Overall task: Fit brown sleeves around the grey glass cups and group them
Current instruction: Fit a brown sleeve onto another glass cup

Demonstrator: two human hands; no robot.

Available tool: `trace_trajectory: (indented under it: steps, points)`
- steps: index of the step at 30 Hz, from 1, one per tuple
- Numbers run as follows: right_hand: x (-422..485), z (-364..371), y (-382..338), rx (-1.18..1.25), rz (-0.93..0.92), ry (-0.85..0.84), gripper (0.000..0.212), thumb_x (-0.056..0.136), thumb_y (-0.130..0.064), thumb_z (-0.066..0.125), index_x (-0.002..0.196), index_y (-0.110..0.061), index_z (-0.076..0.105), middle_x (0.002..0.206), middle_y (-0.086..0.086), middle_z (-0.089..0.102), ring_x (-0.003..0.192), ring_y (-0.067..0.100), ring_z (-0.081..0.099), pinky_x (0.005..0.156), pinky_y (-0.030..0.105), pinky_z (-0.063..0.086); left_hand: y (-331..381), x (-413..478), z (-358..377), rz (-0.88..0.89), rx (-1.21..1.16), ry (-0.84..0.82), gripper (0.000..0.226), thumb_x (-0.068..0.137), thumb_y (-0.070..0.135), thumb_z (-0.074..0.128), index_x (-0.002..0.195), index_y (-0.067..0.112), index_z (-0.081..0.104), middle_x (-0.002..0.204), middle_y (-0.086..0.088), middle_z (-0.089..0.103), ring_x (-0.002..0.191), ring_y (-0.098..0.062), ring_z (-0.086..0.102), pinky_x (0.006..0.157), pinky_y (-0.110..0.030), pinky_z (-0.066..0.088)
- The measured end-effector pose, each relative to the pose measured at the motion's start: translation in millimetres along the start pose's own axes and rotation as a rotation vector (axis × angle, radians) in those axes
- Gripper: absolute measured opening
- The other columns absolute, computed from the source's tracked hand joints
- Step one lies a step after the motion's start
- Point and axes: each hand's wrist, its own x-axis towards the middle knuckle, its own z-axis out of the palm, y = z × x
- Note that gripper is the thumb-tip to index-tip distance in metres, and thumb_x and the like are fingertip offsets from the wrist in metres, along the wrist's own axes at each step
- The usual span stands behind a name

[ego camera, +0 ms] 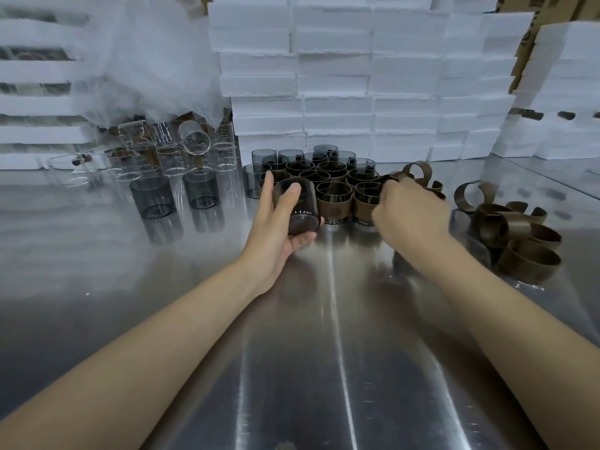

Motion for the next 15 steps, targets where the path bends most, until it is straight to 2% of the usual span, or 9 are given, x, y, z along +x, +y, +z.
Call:
trace_trajectory:
  steps: [2, 4, 5, 7, 9, 11, 15]
  points:
    - [3, 1, 10, -0.122, 0.033, -0.077, 0.021, 0.086, -0.013, 0.045, 0.101, -0.006, 0.058, 0.115, 0.016, 0.054, 0.099, 0.034, 0.050, 0.076, 0.039, 0.040, -1, 0, -1, -0.026, 0.043, -0.045, 0.104, 0.066, 0.047, 0.077, 0.151, 0.045, 0.016, 0.114, 0.008, 0.066, 0.096, -0.027, 0.062, 0.049, -0.020, 0.045]
    - [4, 3, 15, -0.179, 0.060, -0.153, 0.032, 0.089, -0.016, 0.044, 0.116, -0.005, 0.058, 0.123, 0.017, 0.052, 0.114, 0.036, 0.046, 0.089, 0.042, 0.038, -2, -1, -1, -0.060, 0.090, -0.077, 0.124, 0.051, 0.044, 0.088, 0.150, 0.046, 0.013, 0.130, 0.003, 0.061, 0.101, -0.024, 0.059, 0.052, -0.018, 0.044]
    - [4, 4, 14, -0.154, 0.092, -0.204, 0.033, 0.090, -0.017, 0.044, 0.118, -0.007, 0.058, 0.121, 0.015, 0.053, 0.112, 0.035, 0.048, 0.087, 0.041, 0.037, -3, -2, -1, -0.066, 0.132, -0.079, 0.128, 0.047, 0.041, 0.090, 0.148, 0.048, 0.011, 0.140, -0.003, 0.053, 0.106, -0.020, 0.058, 0.053, -0.016, 0.045]
    - [2, 3, 11, -0.085, 0.137, -0.286, 0.028, 0.090, -0.018, 0.044, 0.111, -0.011, 0.060, 0.103, 0.010, 0.056, 0.094, 0.031, 0.051, 0.079, 0.038, 0.034, -5, -4, 1, -0.037, 0.187, -0.080, 0.122, 0.051, 0.037, 0.087, 0.145, 0.046, 0.010, 0.143, -0.011, 0.049, 0.113, -0.019, 0.062, 0.052, -0.015, 0.045]
    - [1, 0, 8, -0.055, 0.131, -0.317, 0.021, 0.089, -0.021, 0.045, 0.102, -0.014, 0.060, 0.097, 0.008, 0.056, 0.084, 0.028, 0.048, 0.075, 0.037, 0.033, -7, -6, 3, 0.029, 0.181, -0.083, 0.096, 0.062, 0.033, 0.079, 0.137, 0.034, 0.019, 0.127, -0.009, 0.056, 0.094, -0.023, 0.072, 0.044, -0.016, 0.040]
    - [1, -5, 6, -0.020, 0.125, -0.352, 0.019, 0.088, -0.024, 0.047, 0.100, -0.016, 0.059, 0.099, 0.008, 0.058, 0.083, 0.029, 0.047, 0.074, 0.036, 0.034, -6, -7, 5, 0.075, 0.181, -0.086, 0.074, 0.070, 0.031, 0.073, 0.127, 0.033, 0.026, 0.117, -0.004, 0.056, 0.079, -0.022, 0.074, 0.042, -0.017, 0.038]
    - [2, -7, 6, 0.040, 0.071, -0.421, 0.020, 0.087, -0.026, 0.055, 0.099, -0.013, 0.066, 0.095, 0.006, 0.065, 0.086, 0.029, 0.062, 0.080, 0.038, 0.051, -4, -6, 3, 0.064, 0.179, -0.096, 0.072, 0.073, 0.037, 0.070, 0.136, 0.035, 0.034, 0.125, 0.006, 0.052, 0.074, -0.021, 0.073, 0.042, -0.018, 0.041]
